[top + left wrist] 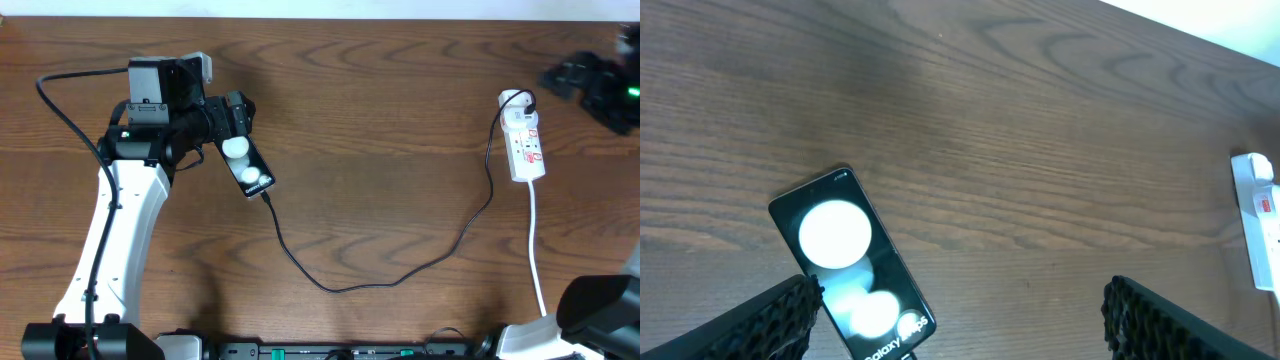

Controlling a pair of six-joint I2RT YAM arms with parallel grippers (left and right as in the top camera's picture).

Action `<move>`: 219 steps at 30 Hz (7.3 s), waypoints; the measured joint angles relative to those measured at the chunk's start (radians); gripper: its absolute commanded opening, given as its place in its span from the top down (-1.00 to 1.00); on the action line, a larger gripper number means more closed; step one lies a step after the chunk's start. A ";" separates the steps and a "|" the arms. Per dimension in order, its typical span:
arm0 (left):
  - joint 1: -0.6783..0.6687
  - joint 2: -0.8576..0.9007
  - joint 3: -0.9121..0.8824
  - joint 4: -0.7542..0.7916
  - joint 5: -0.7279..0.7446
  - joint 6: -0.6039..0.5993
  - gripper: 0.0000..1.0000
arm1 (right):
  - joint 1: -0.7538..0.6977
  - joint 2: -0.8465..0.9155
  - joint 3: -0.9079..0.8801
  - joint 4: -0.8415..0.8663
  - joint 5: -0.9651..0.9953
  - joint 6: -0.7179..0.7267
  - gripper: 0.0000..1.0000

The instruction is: Plug charger to phone and switch on socket

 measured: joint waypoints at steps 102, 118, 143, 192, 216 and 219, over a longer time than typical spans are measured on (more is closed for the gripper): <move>0.000 0.000 0.000 -0.001 0.000 0.000 -0.84 | 0.026 0.461 -0.193 0.396 0.070 -0.388 -0.99; 0.000 0.000 0.000 -0.001 0.000 0.000 -0.84 | 0.043 0.461 -0.193 0.394 0.040 -0.332 -0.99; 0.000 0.000 0.000 -0.001 0.000 0.000 -0.84 | 0.055 0.478 -0.192 0.395 0.042 -0.312 -0.96; 0.000 0.000 0.000 -0.006 0.000 0.000 -0.84 | 0.039 0.478 -0.182 0.336 0.117 -0.271 -0.99; 0.000 0.000 0.000 -0.006 0.000 0.000 -0.84 | 0.038 0.478 -0.181 0.352 0.010 -0.267 -0.98; 0.000 0.000 0.000 -0.006 0.000 0.000 -0.84 | 0.038 0.478 -0.181 0.361 0.007 -0.269 -0.99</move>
